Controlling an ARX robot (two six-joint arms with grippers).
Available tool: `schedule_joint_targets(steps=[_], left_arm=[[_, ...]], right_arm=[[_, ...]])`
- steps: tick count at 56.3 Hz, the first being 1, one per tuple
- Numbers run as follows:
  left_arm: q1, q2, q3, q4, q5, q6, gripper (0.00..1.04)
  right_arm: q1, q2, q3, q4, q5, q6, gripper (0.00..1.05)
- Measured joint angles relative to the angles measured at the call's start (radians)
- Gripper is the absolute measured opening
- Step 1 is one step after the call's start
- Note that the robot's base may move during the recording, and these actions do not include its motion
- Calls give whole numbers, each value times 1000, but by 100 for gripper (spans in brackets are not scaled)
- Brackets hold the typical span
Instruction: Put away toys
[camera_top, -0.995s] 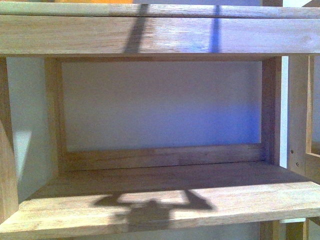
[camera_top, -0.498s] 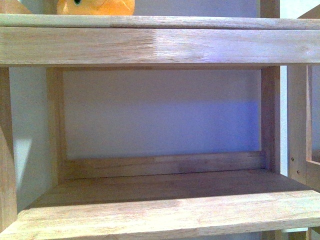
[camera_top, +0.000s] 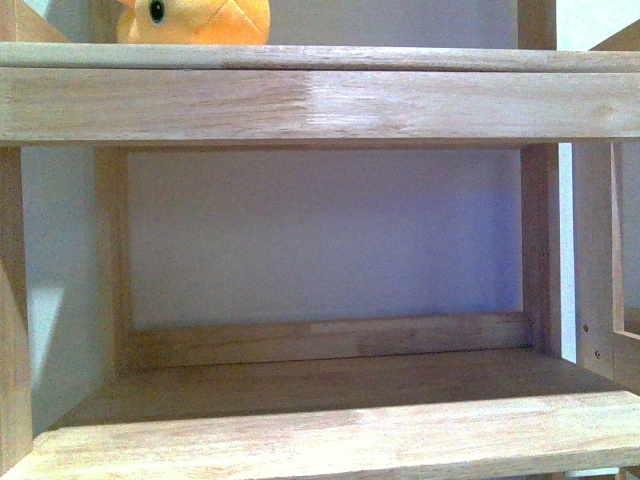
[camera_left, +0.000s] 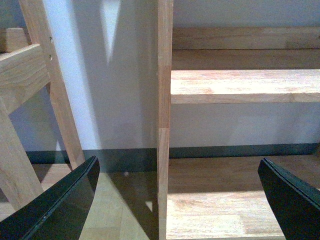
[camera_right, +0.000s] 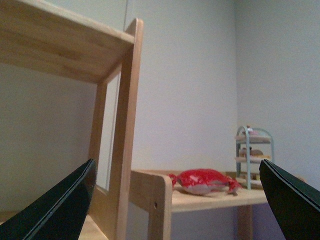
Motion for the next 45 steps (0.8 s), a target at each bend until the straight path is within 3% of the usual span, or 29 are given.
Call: schedule_joint_targets(steps=[10, 19, 32, 45], left_arm=[[0, 0, 0, 0, 0, 0, 98], [0, 0, 0, 0, 0, 0, 99], [0, 0, 0, 0, 0, 0, 98], [0, 0, 0, 0, 0, 0, 98]], right_arm=[[-200, -60, -79, -114, -95, 210, 98], [-267, -122, -164, -179, -169, 359, 98], [-272, -221, -335, -194, -238, 487, 98], [-159, -349, -542, -258, -143, 509, 98]])
